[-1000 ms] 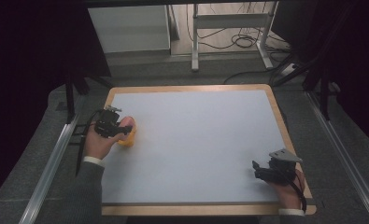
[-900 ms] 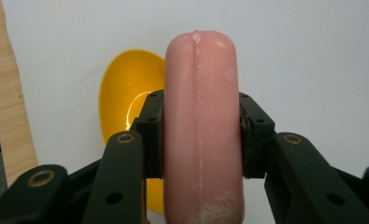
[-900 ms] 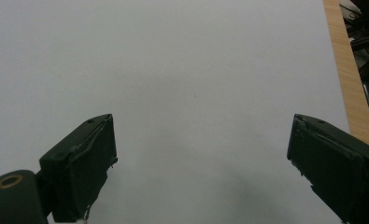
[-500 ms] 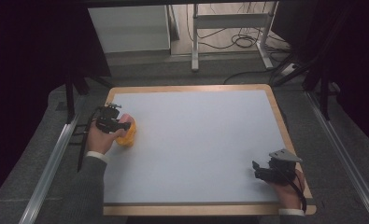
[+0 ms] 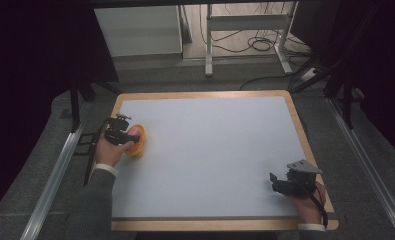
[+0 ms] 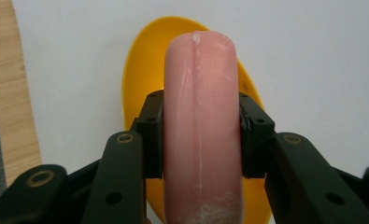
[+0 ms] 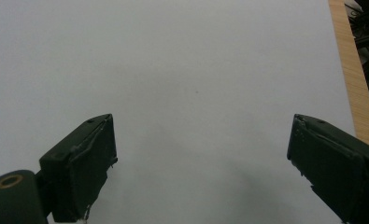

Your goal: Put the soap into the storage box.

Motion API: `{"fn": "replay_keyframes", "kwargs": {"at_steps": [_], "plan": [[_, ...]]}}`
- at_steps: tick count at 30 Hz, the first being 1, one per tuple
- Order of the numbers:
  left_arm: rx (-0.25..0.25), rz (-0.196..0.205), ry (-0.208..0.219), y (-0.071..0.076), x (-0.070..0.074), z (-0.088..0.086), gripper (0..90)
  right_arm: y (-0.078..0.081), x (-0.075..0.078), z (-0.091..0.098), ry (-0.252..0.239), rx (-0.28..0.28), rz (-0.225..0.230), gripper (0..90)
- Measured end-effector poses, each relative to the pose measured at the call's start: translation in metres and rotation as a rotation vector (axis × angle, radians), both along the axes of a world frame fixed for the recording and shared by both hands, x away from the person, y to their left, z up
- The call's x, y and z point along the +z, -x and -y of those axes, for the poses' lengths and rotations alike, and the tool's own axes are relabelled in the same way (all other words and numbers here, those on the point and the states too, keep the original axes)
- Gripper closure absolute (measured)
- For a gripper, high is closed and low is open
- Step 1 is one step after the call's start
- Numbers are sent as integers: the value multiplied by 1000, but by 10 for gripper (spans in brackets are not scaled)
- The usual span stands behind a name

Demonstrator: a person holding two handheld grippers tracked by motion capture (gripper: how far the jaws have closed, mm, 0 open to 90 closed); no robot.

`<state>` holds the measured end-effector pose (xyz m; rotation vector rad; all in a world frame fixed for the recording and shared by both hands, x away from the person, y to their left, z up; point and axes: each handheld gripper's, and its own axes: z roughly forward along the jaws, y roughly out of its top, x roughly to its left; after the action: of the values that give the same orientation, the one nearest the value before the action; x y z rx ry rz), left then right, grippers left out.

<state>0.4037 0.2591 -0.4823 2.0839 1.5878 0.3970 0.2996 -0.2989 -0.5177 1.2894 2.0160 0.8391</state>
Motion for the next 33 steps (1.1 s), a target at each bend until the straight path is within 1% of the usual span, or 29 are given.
{"fn": "replay_keyframes", "kwargs": {"at_steps": [1, 2, 3, 4, 5, 6, 7, 8, 9, 10, 11, 12, 13, 14, 15, 16, 17, 18, 19, 20, 22, 23, 24, 25, 28, 29, 30, 31, 33], "plan": [[0, 0, 0, 0, 0, 0, 598, 0, 0, 0, 0, 0, 0, 77], [4, 20, 5, 2, 1, 0, 579, 0, 0, -1, 4, 3, 1, 77], [4, 20, 5, 2, 1, 0, 536, 0, 0, -1, 4, 3, 1, 77], [15, 43, 11, 3, 5, -1, 536, 0, 0, -1, 3, 3, 1, 78], [25, 88, 26, 7, 12, -2, 415, 0, 0, 0, 5, 2, 2, 77], [25, 88, 26, 7, 12, -2, 370, 0, 0, 0, 5, 2, 2, 77], [27, 101, 19, 9, 16, -2, 329, 1, 1, 0, 4, 0, 1, 77], [26, 138, 22, 14, 24, -4, 305, 1, 1, 0, 4, 0, 1, 78], [26, 138, 22, 14, 24, -4, 289, 1, 1, 0, 4, 1, 1, 77], [23, 151, 31, 17, 26, -5, 270, 1, 1, 0, 4, 1, 1, 78], [18, 161, 36, 19, 29, -5, 270, 1, 1, 0, 4, 1, 1, 78], [1, 174, 39, 24, 32, -4, 248, 0, 0, 0, 6, 2, 2, 77], [1, 174, 39, 24, 32, -4, 244, 0, 0, 0, 6, 2, 2, 77], [-8, 178, 36, 30, 35, -2, 245, 0, 0, -1, 7, 2, 2, 77], [-16, 183, 49, 33, 36, -1, 249, 0, 0, -1, 7, 2, 1, 78], [-16, 183, 49, 33, 36, -1, 257, 0, 0, -1, 7, 2, 1, 78], [-31, 186, 65, 36, 37, 0, 263, 1, 0, -1, 8, 2, 2, 78], [-60, 194, 79, 41, 39, 3, 263, 1, 0, -1, 8, 2, 2, 77], [-60, 194, 79, 41, 39, 3, 263, 1, 0, -1, 8, 2, 2, 77], [-85, 209, 93, 47, 40, 6, 263, 1, 0, -1, 9, 1, 2, 77], [-114, 212, 118, 51, 41, 9, 263, 1, 0, -1, 10, 0, 2, 77], [-136, 211, 133, 54, 40, 11, 262, 1, 0, -1, 9, 1, 2, 77], [-136, 211, 133, 54, 40, 11, 262, 1, 0, -1, 9, 1, 2, 77], [-153, 211, 145, 56, 38, 14, 263, 1, 0, -2, 10, 2, 2, 77], [-162, 207, 150, 60, 35, 16, 268, 1, 1, -2, 10, 3, 3, 77], [-177, 212, 156, 64, 32, 20, 269, 1, 1, -2, 10, 3, 4, 78], [-177, 212, 156, 64, 32, 20, 269, 1, 1, -2, 10, 3, 4, 78], [-197, 223, 168, 71, 31, 24, 270, 1, 1, -1, 10, 0, 2, 78], [-218, 226, 179, 76, 28, 29, 269, 1, 0, -1, 11, 1, 1, 77]]}}
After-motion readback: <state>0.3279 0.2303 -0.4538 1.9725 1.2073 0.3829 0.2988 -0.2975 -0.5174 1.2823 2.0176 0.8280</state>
